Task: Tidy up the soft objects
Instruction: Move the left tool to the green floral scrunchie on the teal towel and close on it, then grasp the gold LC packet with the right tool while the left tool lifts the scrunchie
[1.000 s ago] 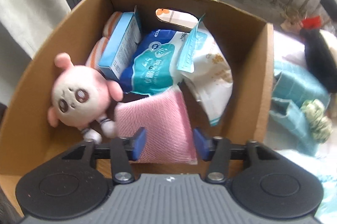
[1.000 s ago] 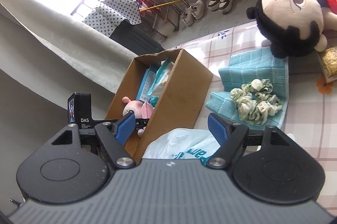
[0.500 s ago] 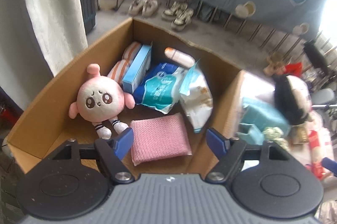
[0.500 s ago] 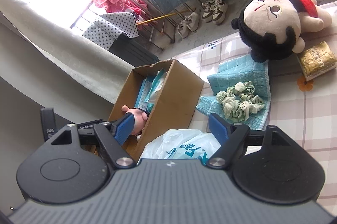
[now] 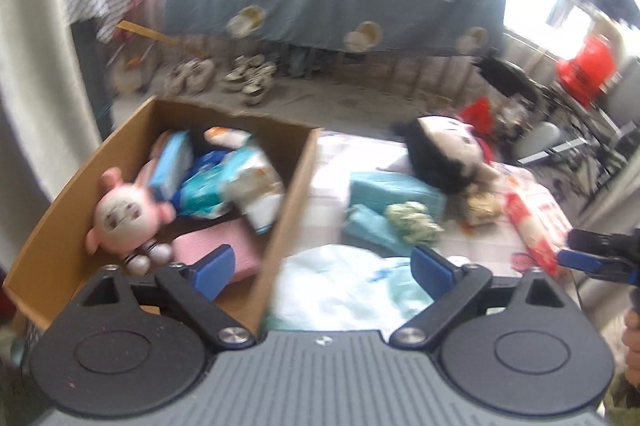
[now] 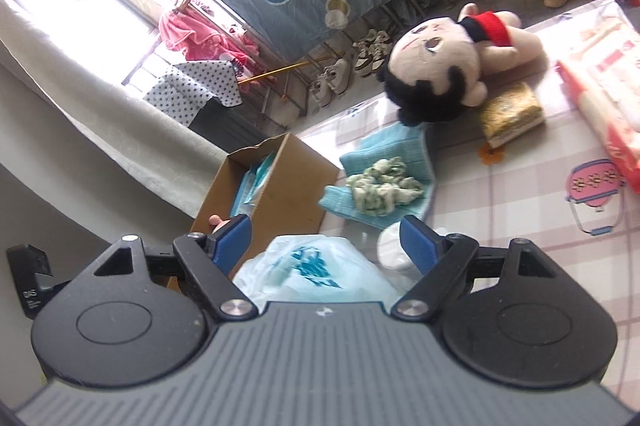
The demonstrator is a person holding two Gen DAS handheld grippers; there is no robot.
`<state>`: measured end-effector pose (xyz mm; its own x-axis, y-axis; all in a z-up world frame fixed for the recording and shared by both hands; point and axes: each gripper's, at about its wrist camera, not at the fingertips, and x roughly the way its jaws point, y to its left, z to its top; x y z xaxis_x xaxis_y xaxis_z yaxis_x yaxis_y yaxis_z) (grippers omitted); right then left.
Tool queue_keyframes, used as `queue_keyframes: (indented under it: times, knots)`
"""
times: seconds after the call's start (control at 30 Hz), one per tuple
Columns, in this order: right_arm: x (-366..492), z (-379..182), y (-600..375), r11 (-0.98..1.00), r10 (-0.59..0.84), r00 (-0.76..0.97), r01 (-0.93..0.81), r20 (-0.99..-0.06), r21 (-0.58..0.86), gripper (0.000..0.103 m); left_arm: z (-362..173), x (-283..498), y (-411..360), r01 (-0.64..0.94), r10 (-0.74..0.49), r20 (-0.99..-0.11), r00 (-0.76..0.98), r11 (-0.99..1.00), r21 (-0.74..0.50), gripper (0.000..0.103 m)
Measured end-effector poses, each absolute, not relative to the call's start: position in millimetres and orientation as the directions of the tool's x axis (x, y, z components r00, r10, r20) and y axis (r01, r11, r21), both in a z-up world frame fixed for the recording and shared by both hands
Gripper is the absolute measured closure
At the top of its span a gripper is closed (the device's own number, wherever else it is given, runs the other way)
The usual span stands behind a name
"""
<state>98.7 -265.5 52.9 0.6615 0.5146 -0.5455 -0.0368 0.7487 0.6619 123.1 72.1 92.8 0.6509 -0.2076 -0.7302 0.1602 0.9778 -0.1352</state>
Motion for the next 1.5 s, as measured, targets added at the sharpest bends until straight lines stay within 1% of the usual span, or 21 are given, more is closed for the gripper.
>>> queue_keyframes:
  times: [0.03, 0.17, 0.33, 0.47, 0.6, 0.7, 0.87, 1.03, 1.17, 1.23, 1.27, 1.33, 1.4, 1.5]
  knots:
    - [95, 51, -269, 0.752, 0.51, 0.664, -0.036, -0.547, 0.658, 0.021, 94, 122, 62, 0.184, -0.217, -0.727, 0.651, 0.975, -0.126, 0.003]
    - [82, 35, -282, 0.767, 0.487, 0.679, -0.031, -0.55, 0.641, 0.021, 91, 126, 19, 0.266, -0.249, -0.738, 0.627, 0.959, -0.098, 0.001]
    - [73, 4, -295, 0.785, 0.457, 0.682, -0.008, -0.571, 0.62, 0.021, 72, 148, -32, 0.324, -0.275, -0.789, 0.55, 0.941, -0.102, 0.001]
    - [76, -17, -307, 0.783, 0.448, 0.685, 0.01, -0.575, 0.622, 0.021, 46, 174, -68, 0.367, -0.297, -0.844, 0.446, 0.921, -0.13, 0.002]
    - [84, -34, -320, 0.78, 0.422, 0.707, 0.035, -0.567, 0.624, 0.023, 18, 198, -105, 0.416, -0.282, -0.9, 0.331, 0.9, -0.13, 0.007]
    - [93, -46, -331, 0.764, 0.41, 0.719, 0.066, -0.562, 0.642, 0.026, 0, 212, -123, 0.416, -0.232, -0.93, 0.284, 0.904, -0.099, 0.023]
    - [111, -47, -336, 0.79, 0.388, 0.738, 0.043, -0.552, 0.612, 0.03, -4, 235, -122, 0.335, -0.185, -0.925, 0.331, 0.94, -0.068, 0.023]
    - [131, -40, -331, 0.868, 0.326, 0.747, 0.005, -0.58, 0.496, 0.03, -19, 272, -118, 0.232, -0.11, -0.94, 0.323, 0.972, -0.034, 0.021]
    - [156, -33, -326, 0.931, 0.269, 0.735, -0.031, -0.623, 0.365, 0.028, -40, 293, -119, 0.219, -0.08, -0.956, 0.284, 0.976, -0.017, 0.022]
    - [172, -28, -319, 0.962, 0.225, 0.727, -0.059, -0.649, 0.267, 0.022, -47, 300, -118, 0.216, -0.082, -0.958, 0.273, 0.976, -0.022, 0.029]
    - [182, -27, -314, 0.974, 0.202, 0.722, -0.081, -0.662, 0.21, 0.021, -50, 302, -117, 0.215, -0.087, -0.961, 0.264, 0.976, -0.029, 0.032]
    - [200, -26, -307, 0.985, 0.175, 0.71, -0.127, -0.682, 0.121, 0.017, -56, 306, -115, 0.211, -0.097, -0.963, 0.25, 0.976, -0.043, 0.04]
    - [221, -30, -303, 0.983, 0.172, 0.687, -0.162, -0.706, 0.082, 0.016, -58, 308, -113, 0.212, -0.101, -0.963, 0.25, 0.976, -0.047, 0.044]
    - [250, -39, -301, 0.978, 0.18, 0.648, -0.196, -0.74, 0.067, 0.015, -59, 311, -110, 0.22, -0.113, -0.961, 0.254, 0.974, -0.057, 0.05]
